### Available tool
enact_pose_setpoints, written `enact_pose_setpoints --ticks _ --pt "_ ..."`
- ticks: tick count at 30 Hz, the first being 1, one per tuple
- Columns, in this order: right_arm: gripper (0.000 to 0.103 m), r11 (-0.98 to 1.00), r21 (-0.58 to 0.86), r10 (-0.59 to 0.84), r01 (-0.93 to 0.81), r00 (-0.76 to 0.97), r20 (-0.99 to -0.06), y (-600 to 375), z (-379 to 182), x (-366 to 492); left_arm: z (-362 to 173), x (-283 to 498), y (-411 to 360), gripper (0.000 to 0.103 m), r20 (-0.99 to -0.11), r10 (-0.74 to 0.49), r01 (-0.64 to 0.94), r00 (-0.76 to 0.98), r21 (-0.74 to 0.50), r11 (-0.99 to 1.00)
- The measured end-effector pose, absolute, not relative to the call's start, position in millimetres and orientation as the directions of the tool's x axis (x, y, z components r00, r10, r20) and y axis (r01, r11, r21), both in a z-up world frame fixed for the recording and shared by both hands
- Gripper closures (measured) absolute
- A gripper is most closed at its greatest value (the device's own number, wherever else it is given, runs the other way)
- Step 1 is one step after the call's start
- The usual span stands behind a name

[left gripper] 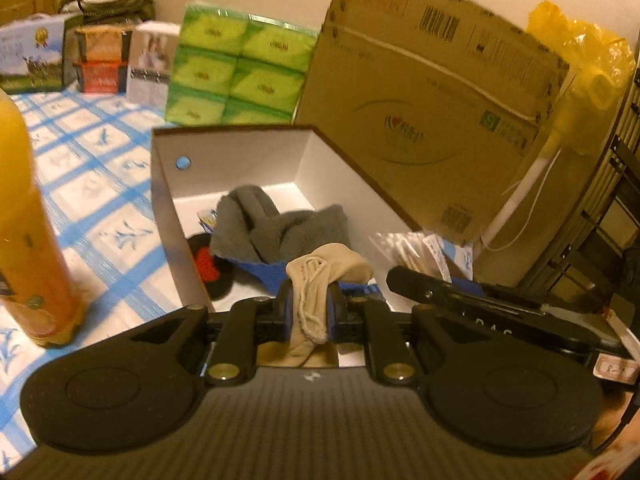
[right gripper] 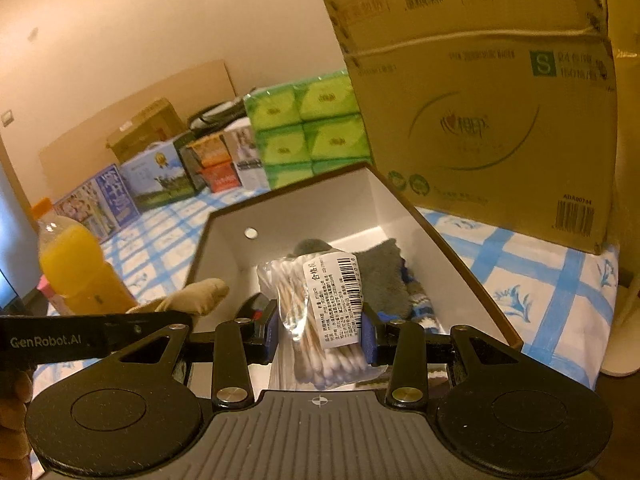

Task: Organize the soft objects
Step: 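Carry the sock and swab pack over the box and open both tools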

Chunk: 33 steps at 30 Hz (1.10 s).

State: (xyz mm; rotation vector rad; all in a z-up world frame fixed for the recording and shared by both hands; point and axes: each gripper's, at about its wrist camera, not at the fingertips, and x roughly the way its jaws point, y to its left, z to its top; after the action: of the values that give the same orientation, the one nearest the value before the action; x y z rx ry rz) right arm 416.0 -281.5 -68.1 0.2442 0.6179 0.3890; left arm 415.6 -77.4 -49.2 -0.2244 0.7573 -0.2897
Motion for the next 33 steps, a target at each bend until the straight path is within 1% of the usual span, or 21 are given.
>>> enact_pose_setpoints --ticks 2,4,5,12,17,18,19,20,22,25,28,33 --pt "0.063 0.902 0.334 0.420 -0.275 0.739 -0.526 -282.9 -73.7 421.5 -57.4 421.5 -79.0 0.081 -0.658 -0.328 0.165 0.677 -0.298 0.940" --pt "0.063 0.900 0.340 0.423 -0.271 0.731 -0.536 -284.7 -78.9 425.4 -62.5 425.4 -79.9 0.081 -0.661 -0.322 0.166 0.677 -0.290 0.943" --pt "0.063 0.900 0.344 0.424 -0.269 0.725 -0.542 -285.5 -81.5 426.7 -64.1 426.6 -79.9 0.078 -0.663 -0.316 0.164 0.679 -0.283 0.945" --pt "0.063 0.895 0.358 0.434 -0.265 0.701 -0.566 -282.8 -91.4 433.9 -66.7 428.8 -74.3 0.077 -0.669 -0.298 0.153 0.681 -0.267 0.951" --pt "0.062 0.899 0.352 0.428 -0.261 0.694 -0.579 -278.8 -93.0 437.9 -65.4 425.7 -70.2 0.073 -0.667 -0.285 0.152 0.688 -0.252 0.956" --pt "0.061 0.899 0.352 0.428 -0.261 0.695 -0.579 -277.8 -92.5 438.9 -65.0 425.4 -69.5 0.073 -0.667 -0.282 0.151 0.690 -0.248 0.957" --pt "0.055 0.895 0.357 0.434 -0.265 0.696 -0.572 -276.8 -91.8 439.6 -64.4 424.9 -68.9 0.073 -0.667 -0.279 0.151 0.691 -0.244 0.958" --pt "0.047 0.891 0.366 0.443 -0.270 0.697 -0.564 -276.1 -91.3 440.6 -63.8 424.6 -68.3 0.073 -0.666 -0.278 0.152 0.693 -0.242 0.958" --pt "0.037 0.896 0.366 0.429 -0.251 0.705 -0.565 -274.1 -89.9 443.3 -62.0 423.5 -66.4 0.071 -0.661 -0.277 0.153 0.697 -0.240 0.959" --pt "0.036 0.901 0.354 0.417 -0.250 0.724 -0.549 -273.1 -85.9 441.6 -59.5 420.0 -63.4 0.067 -0.657 -0.275 0.155 0.702 -0.237 0.959" --pt "0.036 0.908 0.341 0.403 -0.241 0.723 -0.561 -273.8 -84.1 438.6 -58.0 414.0 -59.7 0.062 -0.654 -0.264 0.150 0.709 -0.225 0.963" --pt "0.036 0.913 0.342 0.392 -0.223 0.717 -0.577 -277.4 -82.9 428.2 -54.5 398.9 -51.5 0.061 -0.650 -0.264 0.146 0.713 -0.231 0.962"
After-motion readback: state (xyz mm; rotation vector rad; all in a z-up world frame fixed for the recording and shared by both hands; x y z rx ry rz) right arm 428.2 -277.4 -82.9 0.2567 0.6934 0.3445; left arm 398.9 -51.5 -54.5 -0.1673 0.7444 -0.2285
